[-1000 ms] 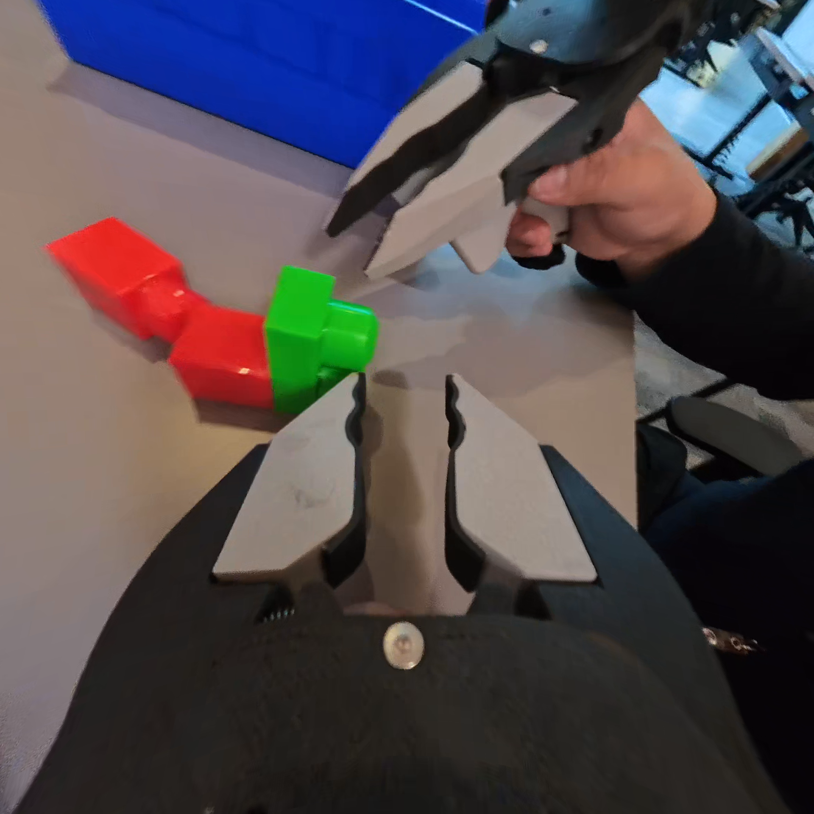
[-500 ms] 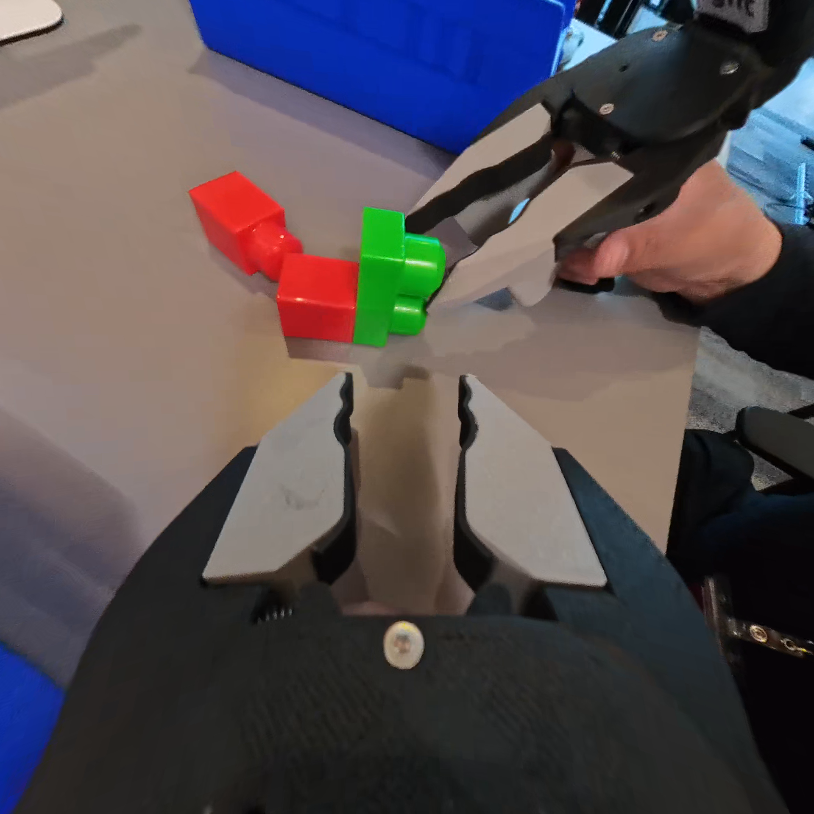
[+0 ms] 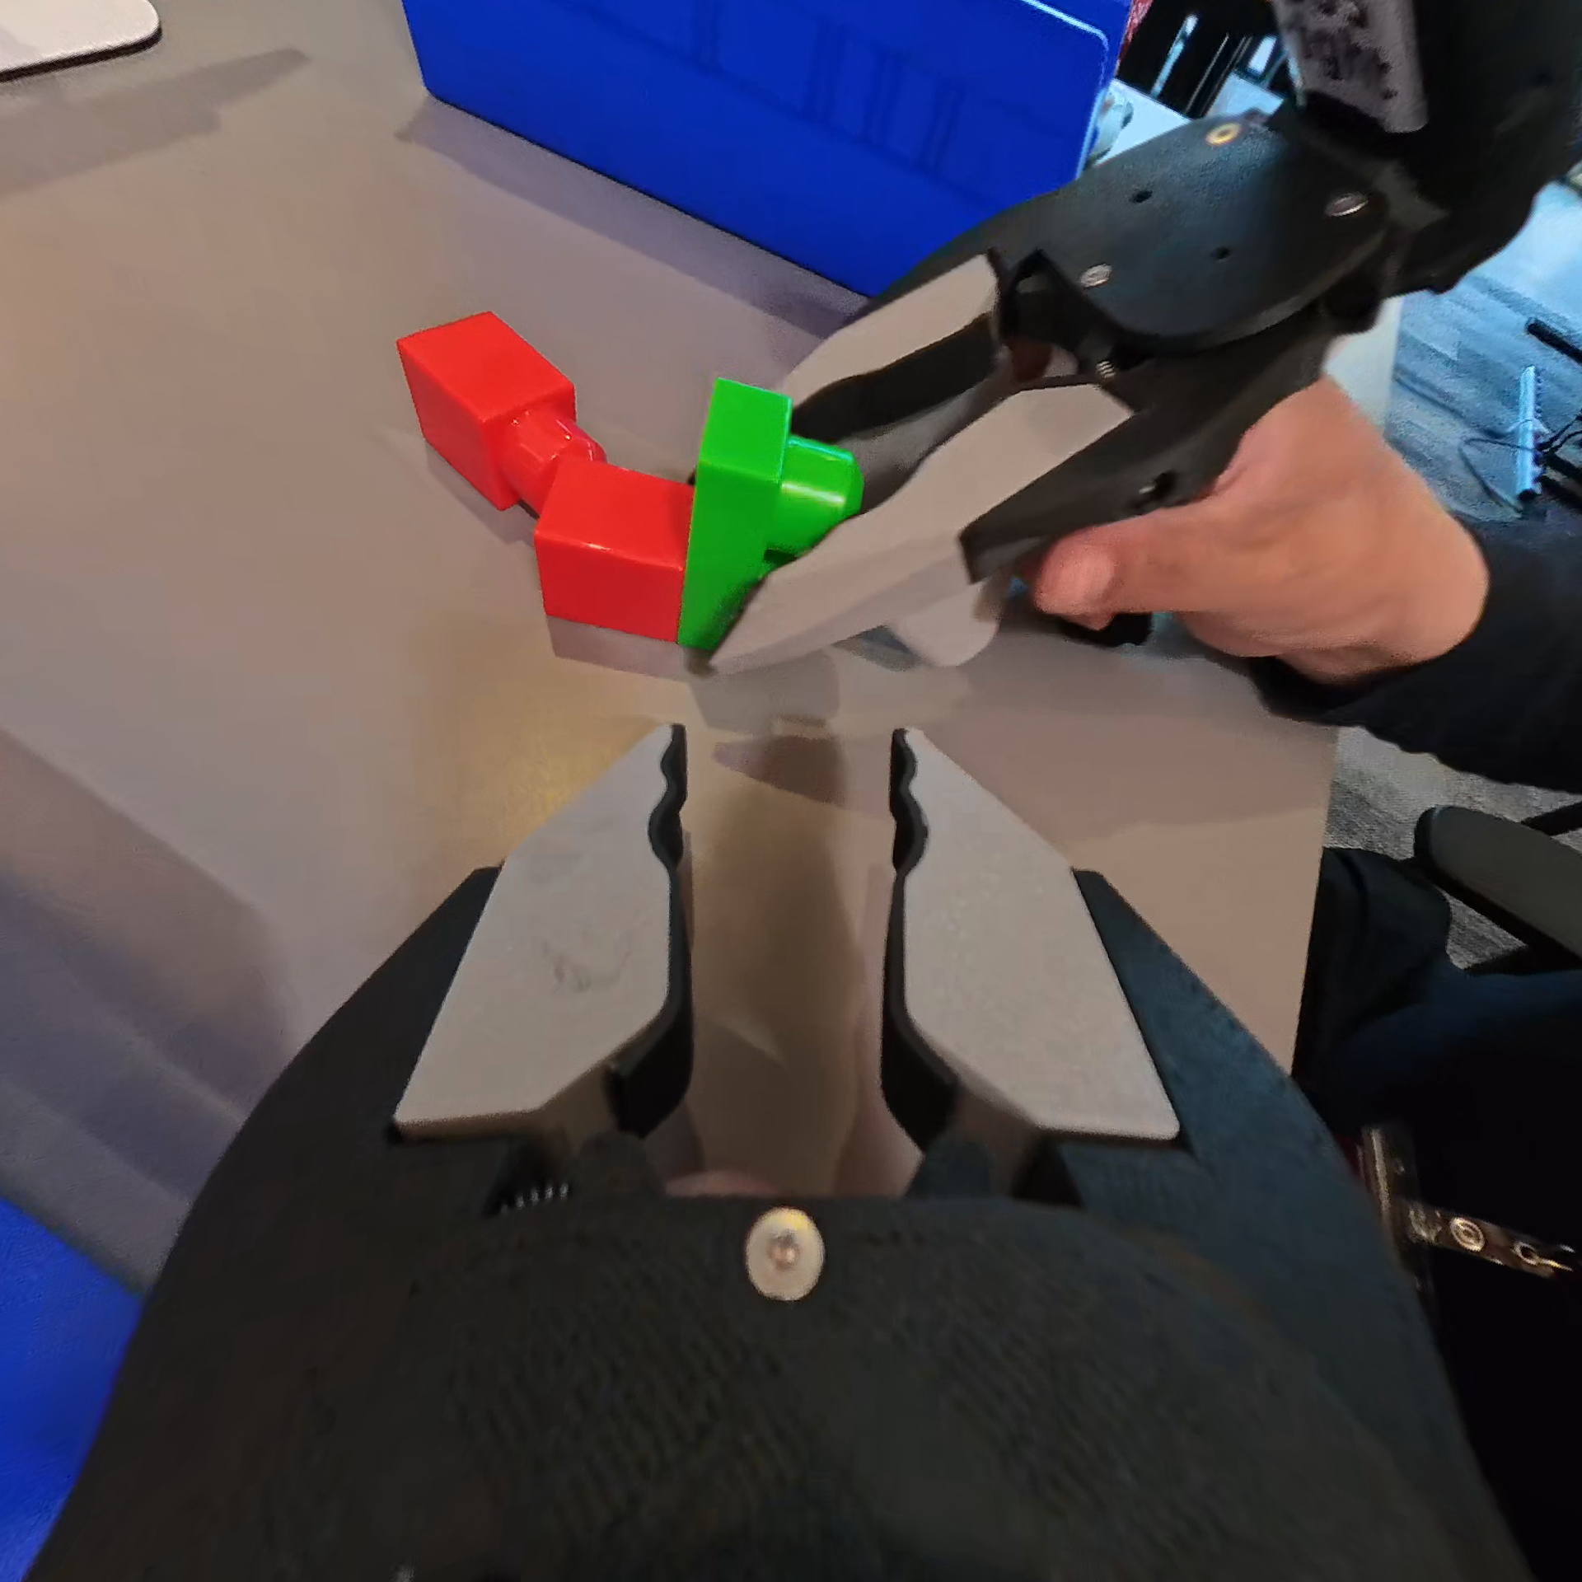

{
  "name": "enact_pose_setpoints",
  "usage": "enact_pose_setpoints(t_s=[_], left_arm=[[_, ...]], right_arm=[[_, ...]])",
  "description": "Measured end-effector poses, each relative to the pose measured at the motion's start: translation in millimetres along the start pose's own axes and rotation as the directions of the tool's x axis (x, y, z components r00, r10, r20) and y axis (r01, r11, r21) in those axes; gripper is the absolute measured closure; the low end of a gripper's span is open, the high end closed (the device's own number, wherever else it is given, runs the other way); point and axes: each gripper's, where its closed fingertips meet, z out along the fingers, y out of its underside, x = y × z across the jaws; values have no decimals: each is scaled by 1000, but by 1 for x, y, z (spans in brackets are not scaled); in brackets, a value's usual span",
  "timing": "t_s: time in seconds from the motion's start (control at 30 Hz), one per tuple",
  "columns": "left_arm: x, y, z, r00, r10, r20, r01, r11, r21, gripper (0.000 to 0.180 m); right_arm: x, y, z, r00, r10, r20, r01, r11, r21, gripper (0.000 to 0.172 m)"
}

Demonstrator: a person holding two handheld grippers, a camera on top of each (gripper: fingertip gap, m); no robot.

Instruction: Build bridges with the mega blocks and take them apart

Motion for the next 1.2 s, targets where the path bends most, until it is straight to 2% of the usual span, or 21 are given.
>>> enact_pose_setpoints(t_s=[0.07, 0.13, 0.17, 0.3, 0.43, 0.5, 0.57, 0.7, 0.87, 0.93, 1.03, 1.1, 1.2], left_arm=[[2, -1, 1, 1000, 4, -6, -4, 1000, 5, 135], [3, -1, 2, 1000, 14, -2, -14, 1000, 1, 135], [3, -1, 2, 1000, 18, 0, -18, 1000, 1, 135], [1, -2, 4, 1000, 20, -6, -20, 1000, -4, 135], [-7, -16, 10, 1000, 15, 6, -15, 1000, 18, 135], [-16, -30, 16, 1000, -10, 26, 9, 999, 41, 135], [-24, -43, 22, 998, -38, 44, 35, 998, 54, 135], [-46, -71, 35, 990, -70, 121, 61, 995, 77, 134], [-85, -80, 65, 966, -133, 219, 140, 990, -12, 134], [-94, -78, 80, 964, -147, 220, 166, 984, -68, 134], [-93, -76, 103, 972, -158, 174, 183, 973, -140, 131], [-98, -69, 110, 973, -110, 203, 151, 968, -202, 141], [-102, -66, 107, 967, -105, 234, 159, 961, -224, 141]], right_arm=[[1, -1, 6, 1000, -21, 8, 21, 1000, -23, 117], [3, 4, 6, 998, -53, 30, 55, 997, -53, 137], [6, 6, 3, 996, -83, 39, 85, 995, -61, 138], [27, 12, -14, 992, -117, 46, 120, 990, -71, 133], [33, 17, -27, 984, -112, 138, 122, 990, -67, 132], [34, 25, -33, 975, -133, 176, 150, 985, -85, 140], [41, 28, -36, 978, -143, 151, 156, 985, -80, 145], [34, 24, -37, 977, -112, 182, 122, 992, -44, 130], [37, 19, -23, 980, -142, 140, 152, 986, -62, 124], [37, 18, -18, 978, -139, 158, 152, 985, -76, 124], [36, 16, -19, 971, -146, 190, 161, 985, -67, 137], [40, 19, -23, 971, -150, 187, 165, 984, -67, 137], [44, 22, -28, 974, -143, 177, 157, 985, -65, 137]])
